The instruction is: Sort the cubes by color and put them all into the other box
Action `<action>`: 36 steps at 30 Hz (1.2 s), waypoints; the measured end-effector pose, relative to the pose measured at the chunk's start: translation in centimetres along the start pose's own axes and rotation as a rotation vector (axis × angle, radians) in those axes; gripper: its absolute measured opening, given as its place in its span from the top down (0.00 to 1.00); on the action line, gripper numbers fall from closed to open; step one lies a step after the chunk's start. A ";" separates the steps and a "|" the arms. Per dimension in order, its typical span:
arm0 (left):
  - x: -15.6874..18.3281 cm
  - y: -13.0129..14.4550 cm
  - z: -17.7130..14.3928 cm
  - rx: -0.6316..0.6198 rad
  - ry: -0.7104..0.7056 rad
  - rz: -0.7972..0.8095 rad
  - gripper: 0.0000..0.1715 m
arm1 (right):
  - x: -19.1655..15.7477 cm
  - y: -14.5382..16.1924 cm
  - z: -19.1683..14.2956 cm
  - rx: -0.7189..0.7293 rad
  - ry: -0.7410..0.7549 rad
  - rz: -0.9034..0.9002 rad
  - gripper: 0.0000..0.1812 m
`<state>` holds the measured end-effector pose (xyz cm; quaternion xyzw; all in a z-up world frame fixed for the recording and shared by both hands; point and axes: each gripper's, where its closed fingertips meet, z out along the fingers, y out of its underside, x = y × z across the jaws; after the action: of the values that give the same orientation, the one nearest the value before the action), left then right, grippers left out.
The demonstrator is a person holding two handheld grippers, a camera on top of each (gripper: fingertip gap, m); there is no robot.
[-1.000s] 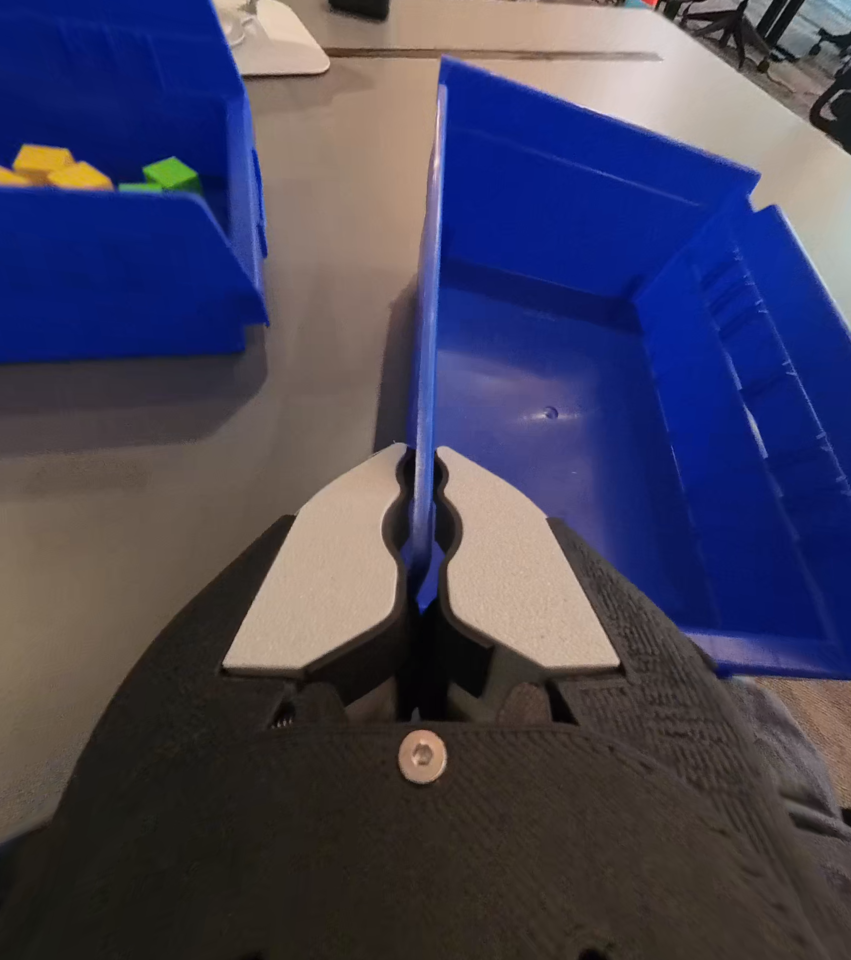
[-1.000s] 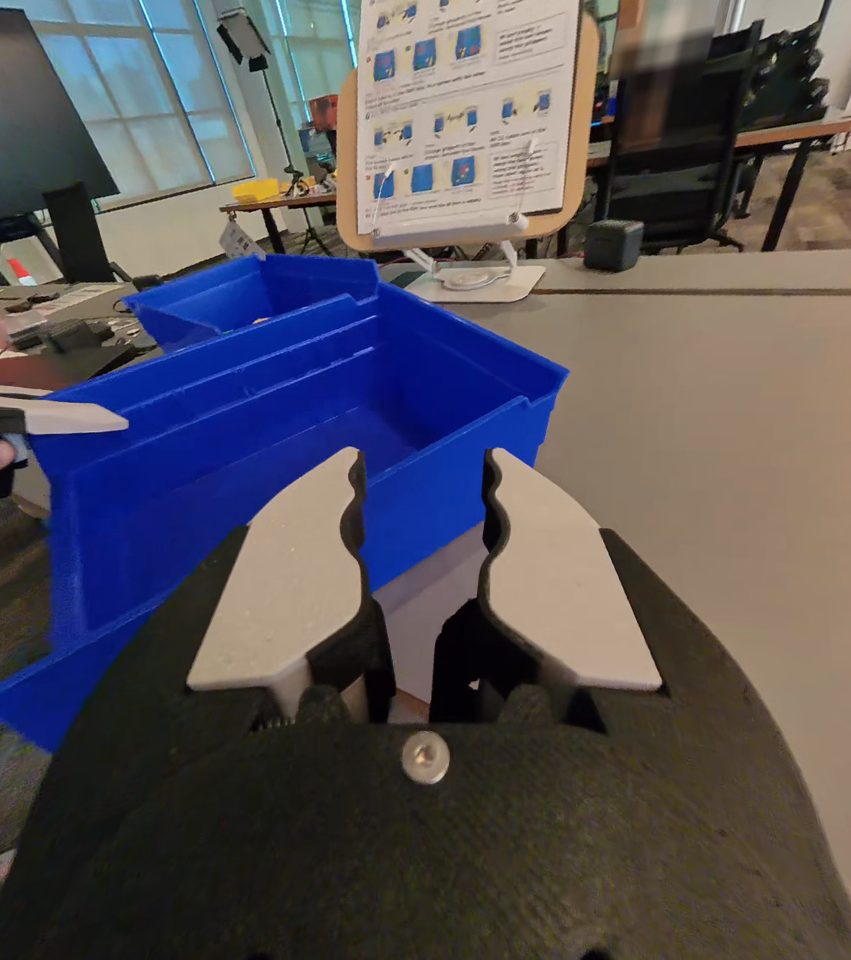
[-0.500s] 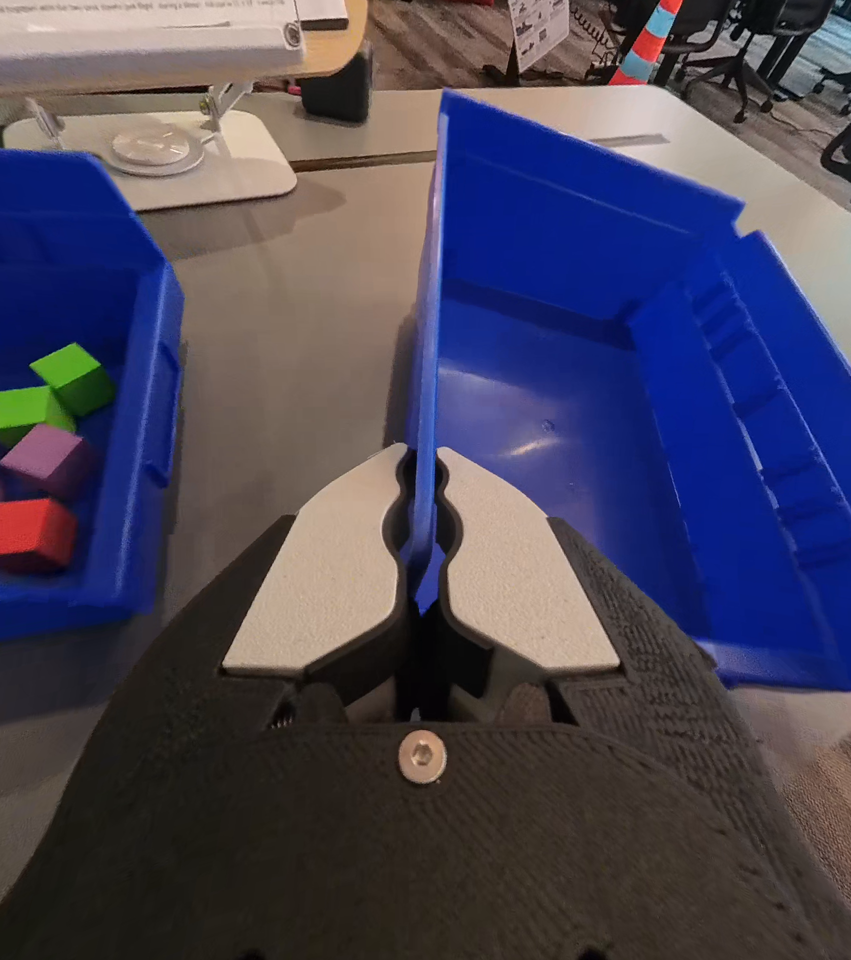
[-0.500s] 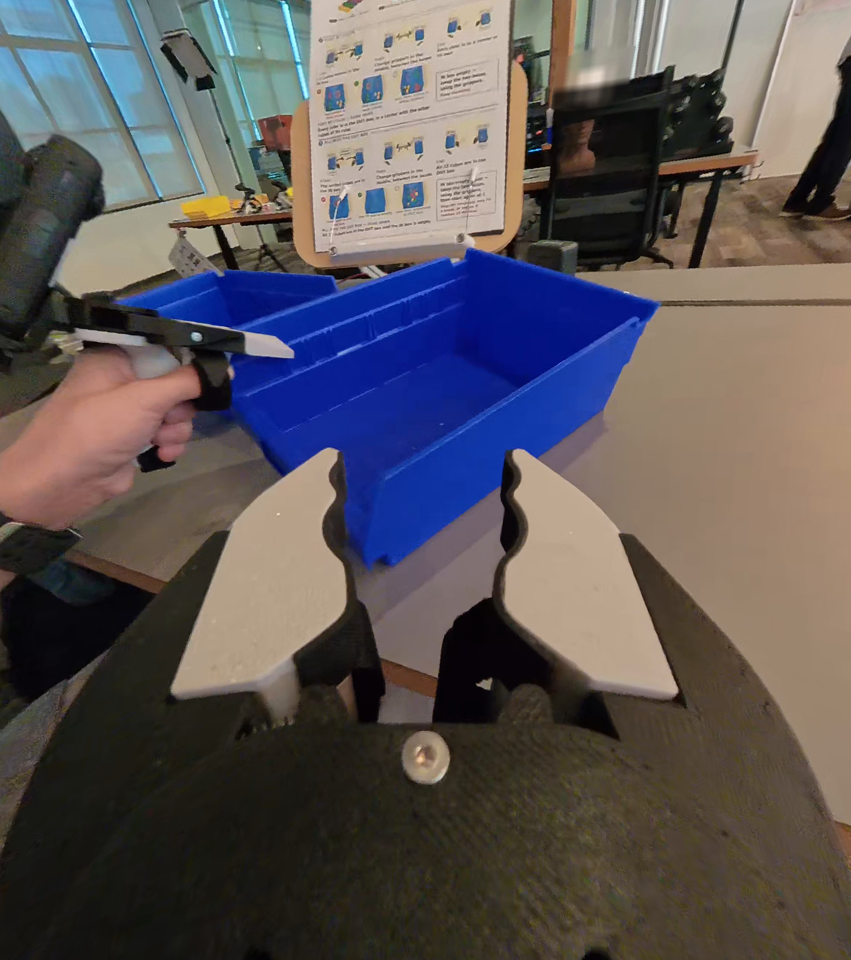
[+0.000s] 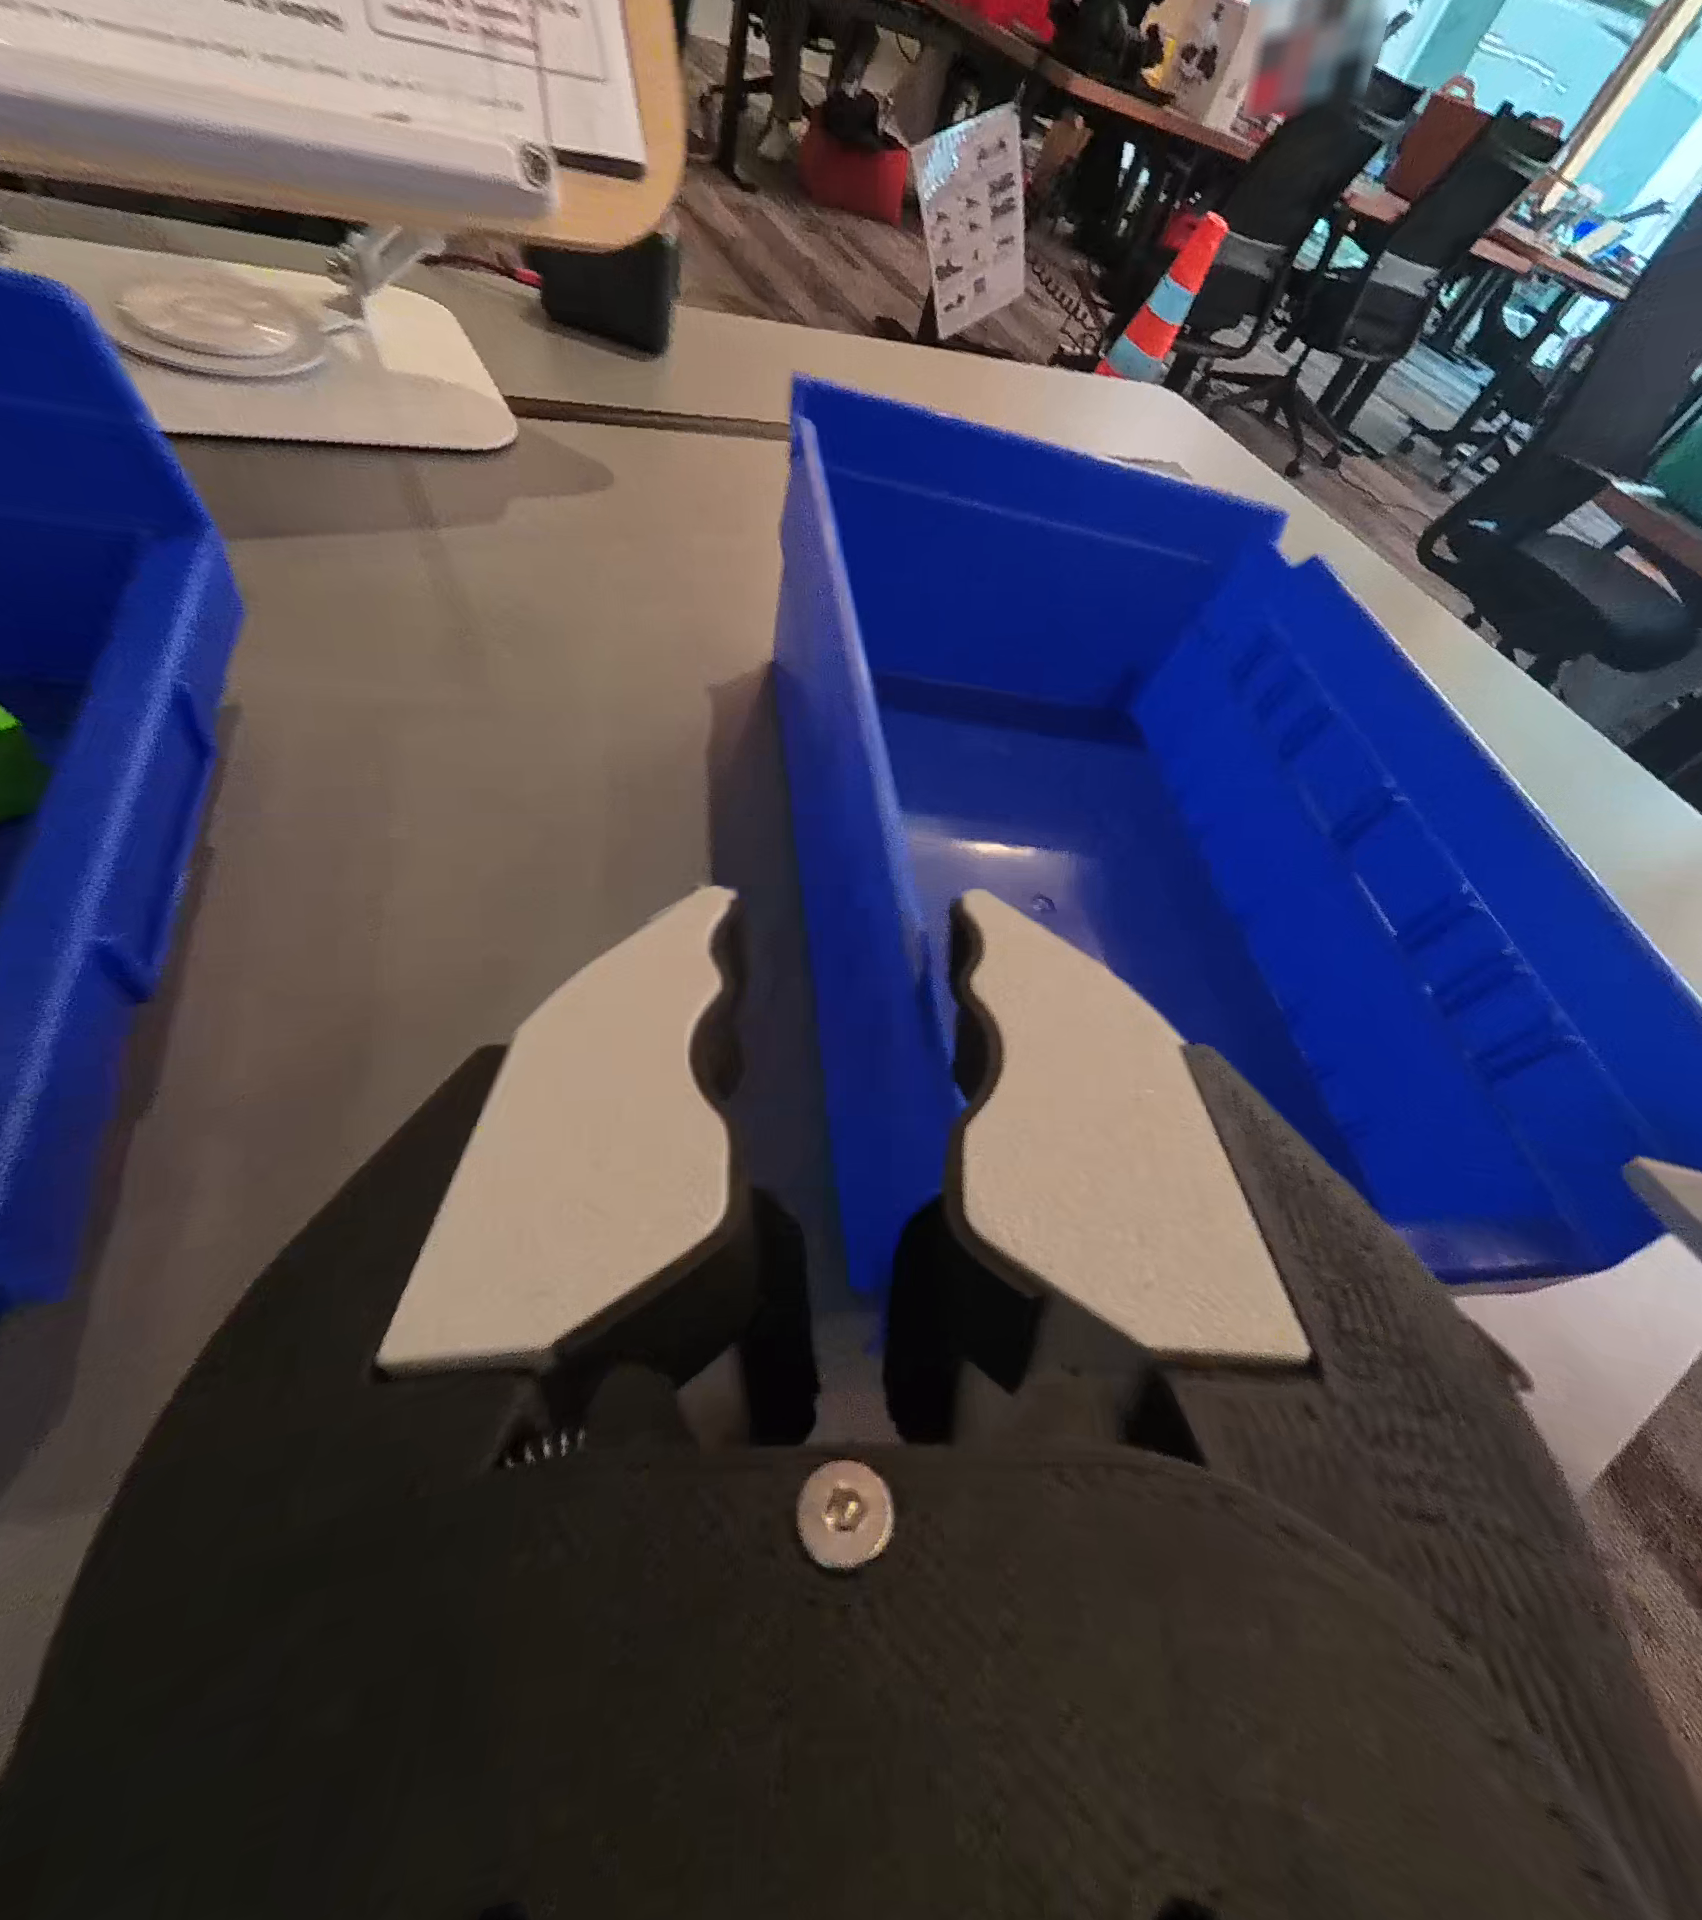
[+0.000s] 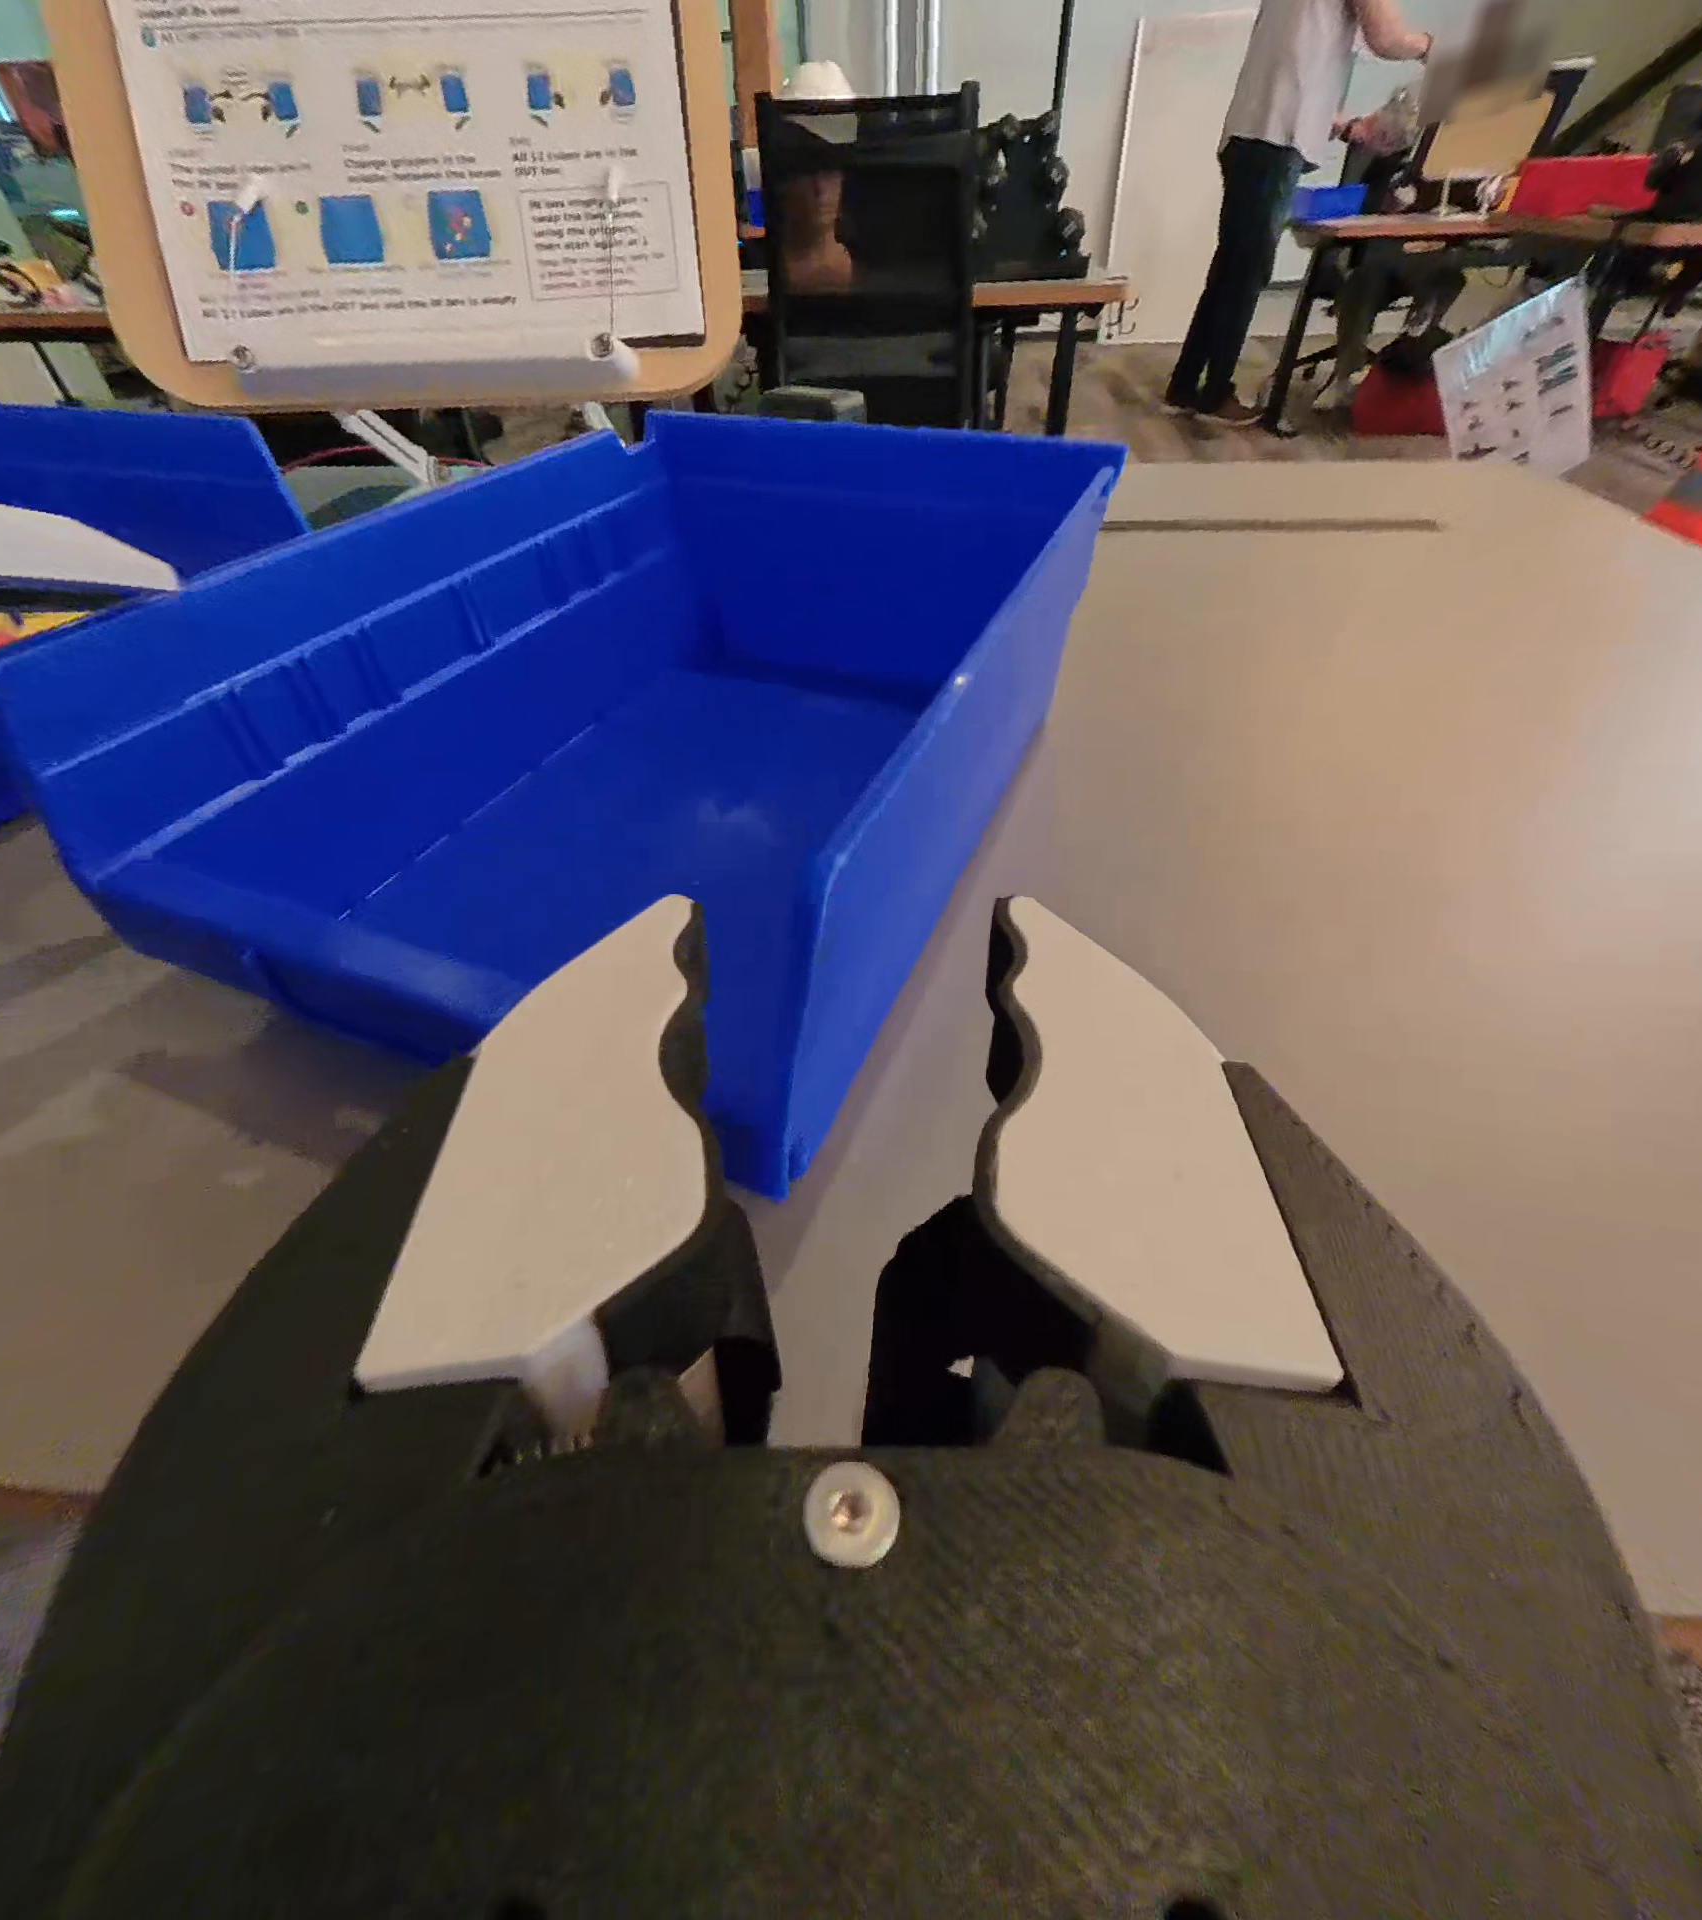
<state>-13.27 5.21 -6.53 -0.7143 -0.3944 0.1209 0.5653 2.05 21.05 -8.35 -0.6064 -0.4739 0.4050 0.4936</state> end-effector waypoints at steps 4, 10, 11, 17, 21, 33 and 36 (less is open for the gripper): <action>-2.8 -0.8 -1.3 0.041 -0.085 0.026 0.67 | -0.6 0.0 1.4 -0.025 0.010 -0.039 0.86; -6.8 -1.5 -3.9 0.113 -0.206 0.063 0.64 | 1.6 -0.1 2.1 -0.046 0.089 -0.092 0.96; -7.6 -1.5 -4.4 0.124 -0.231 0.066 0.64 | 2.2 -0.2 2.4 -0.050 0.100 -0.104 0.97; -12.7 -2.7 -7.9 0.190 -0.436 0.118 0.59 | 5.8 -1.0 4.9 -0.076 0.113 -0.147 0.97; -15.7 -3.0 -8.5 0.232 -0.568 0.034 0.48 | 7.1 -1.3 6.6 -0.082 0.120 -0.141 0.97; -19.0 -0.6 -6.5 0.258 -0.883 -0.049 0.27 | 5.5 -1.6 6.1 -0.050 0.060 -0.191 0.96; -19.6 -0.6 -6.4 0.249 -0.916 -0.060 0.34 | 5.9 -1.8 5.8 -0.029 0.065 -0.174 0.88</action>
<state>-22.44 -13.05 -9.24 -0.5025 -0.6060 0.4533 0.4180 -2.49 28.12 -7.78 -0.5827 -0.5144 0.3339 0.5333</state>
